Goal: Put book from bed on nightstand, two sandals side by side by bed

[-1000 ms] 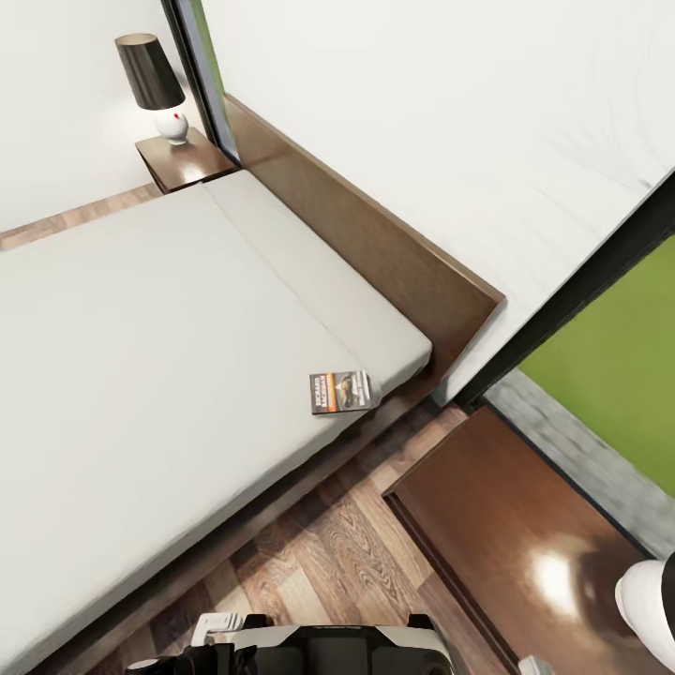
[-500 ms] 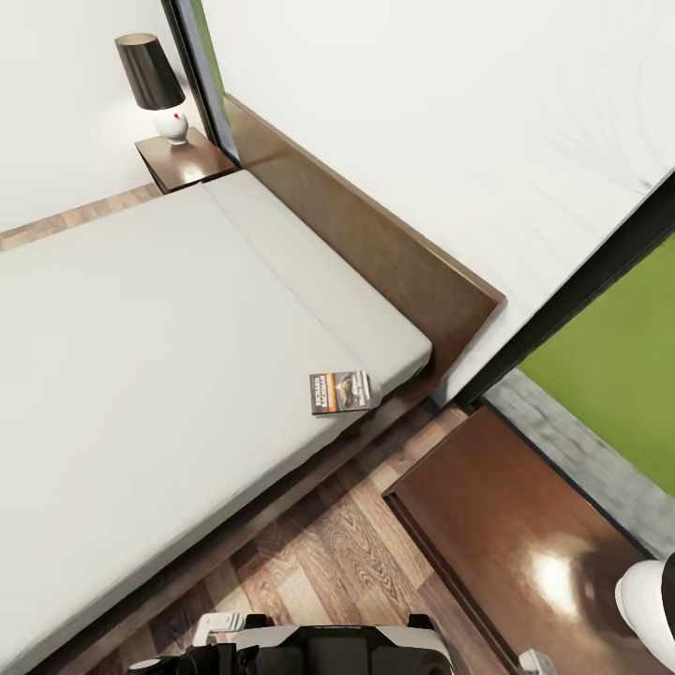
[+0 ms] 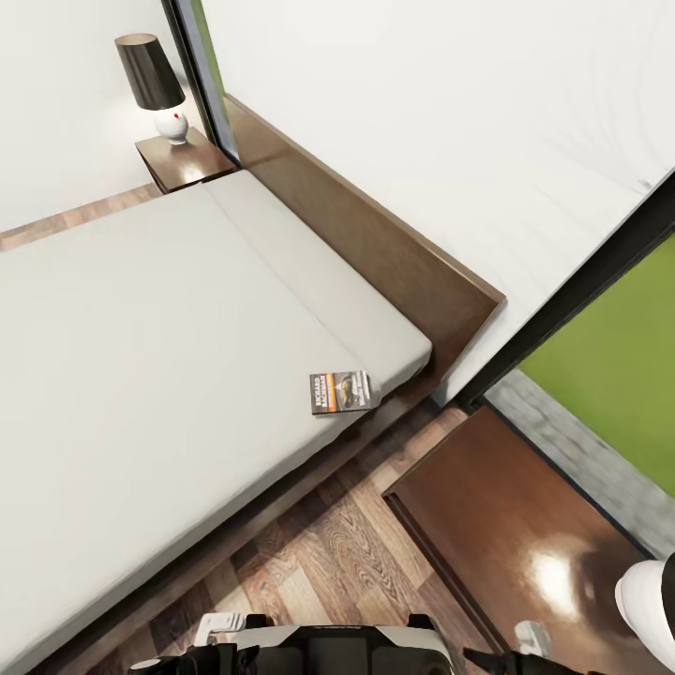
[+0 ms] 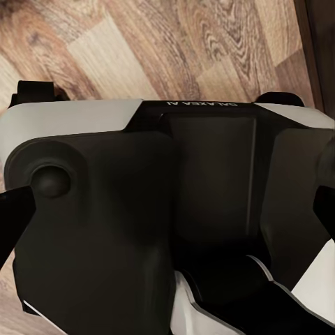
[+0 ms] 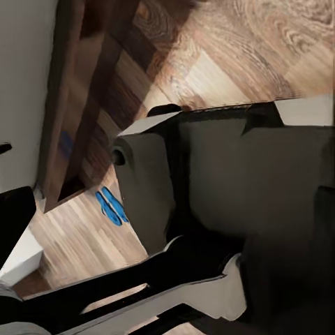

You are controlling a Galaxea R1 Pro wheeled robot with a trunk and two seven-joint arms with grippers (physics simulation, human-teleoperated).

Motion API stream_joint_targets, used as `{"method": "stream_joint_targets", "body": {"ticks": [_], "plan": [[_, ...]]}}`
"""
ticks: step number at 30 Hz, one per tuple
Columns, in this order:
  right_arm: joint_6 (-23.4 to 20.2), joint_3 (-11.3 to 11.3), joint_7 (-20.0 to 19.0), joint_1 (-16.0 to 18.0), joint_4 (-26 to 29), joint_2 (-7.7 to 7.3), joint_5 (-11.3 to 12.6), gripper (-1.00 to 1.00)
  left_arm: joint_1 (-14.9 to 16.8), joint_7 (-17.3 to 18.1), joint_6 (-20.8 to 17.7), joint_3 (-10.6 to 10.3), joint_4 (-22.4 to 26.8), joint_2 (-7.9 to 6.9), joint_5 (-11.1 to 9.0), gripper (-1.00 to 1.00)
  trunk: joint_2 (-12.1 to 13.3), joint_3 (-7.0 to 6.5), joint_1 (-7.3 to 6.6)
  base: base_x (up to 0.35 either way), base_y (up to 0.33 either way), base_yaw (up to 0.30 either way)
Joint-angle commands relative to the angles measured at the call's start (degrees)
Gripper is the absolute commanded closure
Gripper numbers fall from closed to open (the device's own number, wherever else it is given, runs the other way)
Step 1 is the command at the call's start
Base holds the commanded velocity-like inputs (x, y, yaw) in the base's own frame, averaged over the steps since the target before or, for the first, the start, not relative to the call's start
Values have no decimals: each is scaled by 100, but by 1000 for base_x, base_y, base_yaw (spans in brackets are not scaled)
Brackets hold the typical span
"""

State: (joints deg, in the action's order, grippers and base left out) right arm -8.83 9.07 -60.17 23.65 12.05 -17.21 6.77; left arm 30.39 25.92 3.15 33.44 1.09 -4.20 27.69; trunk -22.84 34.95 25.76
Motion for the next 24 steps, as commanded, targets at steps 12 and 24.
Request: {"method": "stream_joint_targets", "body": {"ticks": [12, 24], "plan": [[-2919, -21, -6, 0, 3176, 39, 71, -100, 2, 29, 35, 40, -3, 4, 68, -100, -8, 7, 3, 0, 0, 0], [-3377, -11, 64, 58, 4478, 1107, 708, -100, 2, 31, 32, 40, -3, 45, 62, -100, -8, 7, 3, 0, 0, 0]]}}
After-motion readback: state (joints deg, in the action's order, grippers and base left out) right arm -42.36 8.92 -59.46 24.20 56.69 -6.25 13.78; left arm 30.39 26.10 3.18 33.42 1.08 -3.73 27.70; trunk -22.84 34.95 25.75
